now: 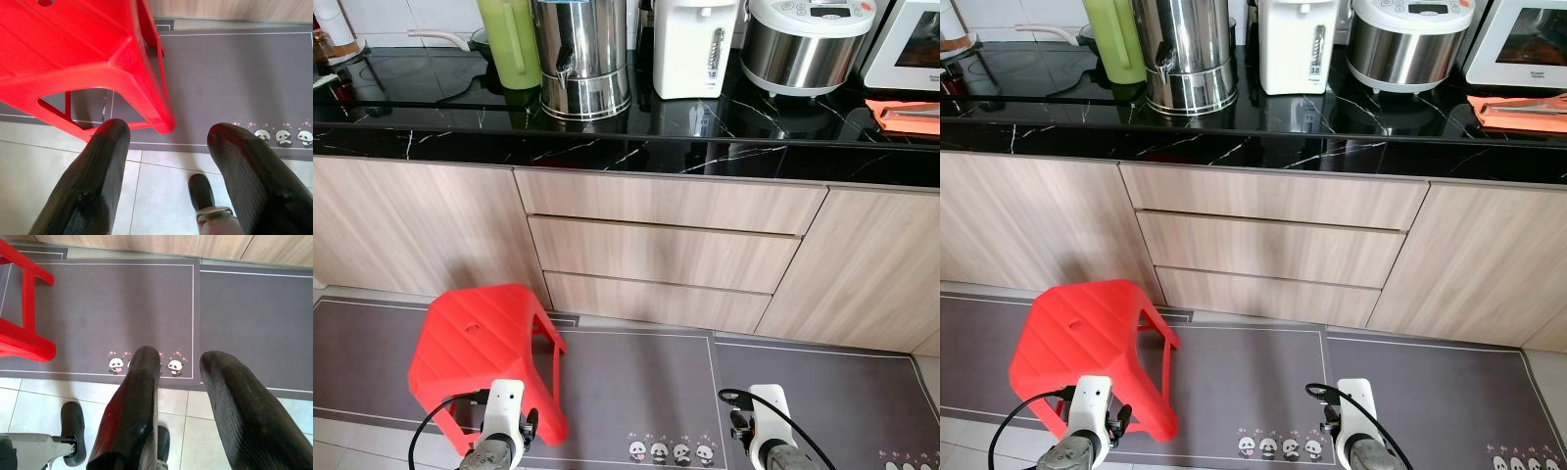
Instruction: Kitchen organization
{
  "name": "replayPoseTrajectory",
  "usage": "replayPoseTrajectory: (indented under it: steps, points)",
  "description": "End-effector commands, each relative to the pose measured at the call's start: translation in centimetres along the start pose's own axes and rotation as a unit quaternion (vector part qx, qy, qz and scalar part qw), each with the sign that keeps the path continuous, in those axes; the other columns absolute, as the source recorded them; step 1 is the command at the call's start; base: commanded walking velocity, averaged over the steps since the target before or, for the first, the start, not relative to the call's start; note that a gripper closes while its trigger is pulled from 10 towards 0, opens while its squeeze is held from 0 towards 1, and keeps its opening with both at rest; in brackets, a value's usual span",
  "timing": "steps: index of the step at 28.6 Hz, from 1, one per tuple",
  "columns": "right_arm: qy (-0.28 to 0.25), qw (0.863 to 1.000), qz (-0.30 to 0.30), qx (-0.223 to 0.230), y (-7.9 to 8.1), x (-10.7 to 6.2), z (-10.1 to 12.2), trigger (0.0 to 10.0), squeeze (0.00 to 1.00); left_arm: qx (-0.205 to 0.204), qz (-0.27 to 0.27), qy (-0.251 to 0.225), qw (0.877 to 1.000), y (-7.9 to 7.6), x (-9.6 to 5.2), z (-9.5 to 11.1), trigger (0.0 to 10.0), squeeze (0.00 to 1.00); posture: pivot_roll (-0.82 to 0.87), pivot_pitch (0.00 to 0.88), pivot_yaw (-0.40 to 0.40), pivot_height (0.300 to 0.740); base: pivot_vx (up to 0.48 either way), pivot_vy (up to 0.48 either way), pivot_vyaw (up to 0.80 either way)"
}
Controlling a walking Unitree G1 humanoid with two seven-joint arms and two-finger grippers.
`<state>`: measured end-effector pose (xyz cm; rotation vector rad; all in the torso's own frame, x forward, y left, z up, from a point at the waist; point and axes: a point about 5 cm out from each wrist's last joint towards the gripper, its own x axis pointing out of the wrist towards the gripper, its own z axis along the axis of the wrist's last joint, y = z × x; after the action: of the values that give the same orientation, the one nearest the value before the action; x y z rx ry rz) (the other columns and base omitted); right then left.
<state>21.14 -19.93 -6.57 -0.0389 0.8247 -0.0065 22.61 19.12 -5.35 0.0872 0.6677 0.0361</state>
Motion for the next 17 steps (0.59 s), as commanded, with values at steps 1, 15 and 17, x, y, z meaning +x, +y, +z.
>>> replayPoseTrajectory:
  steps: [1, 15, 17]
  points:
    - [0.015, 0.998, 0.033, 0.048, 1.57, 0.25, 0.07, 10.0, 0.00, -0.010, -0.002, 0.090, 0.996, 2.85, -1.02, -2.99, 10.0, 0.00, -0.06, 0.000, 0.096, 0.740, 0.000, 0.000, 0.00]
    - [0.015, 0.998, 0.033, 0.048, 1.57, 0.25, 0.07, 10.0, 0.00, -0.010, -0.002, 0.090, 0.996, 2.85, -1.02, -2.99, 10.0, 0.00, -0.06, 0.000, 0.096, 0.740, 0.000, 0.000, 0.00]
    - [0.015, 0.998, 0.033, 0.048, 1.57, 0.25, 0.07, 10.0, 0.00, -0.010, -0.002, 0.090, 0.996, 2.85, -1.02, -2.99, 10.0, 0.00, -0.06, 0.000, 0.096, 0.740, 0.000, 0.000, 0.00]
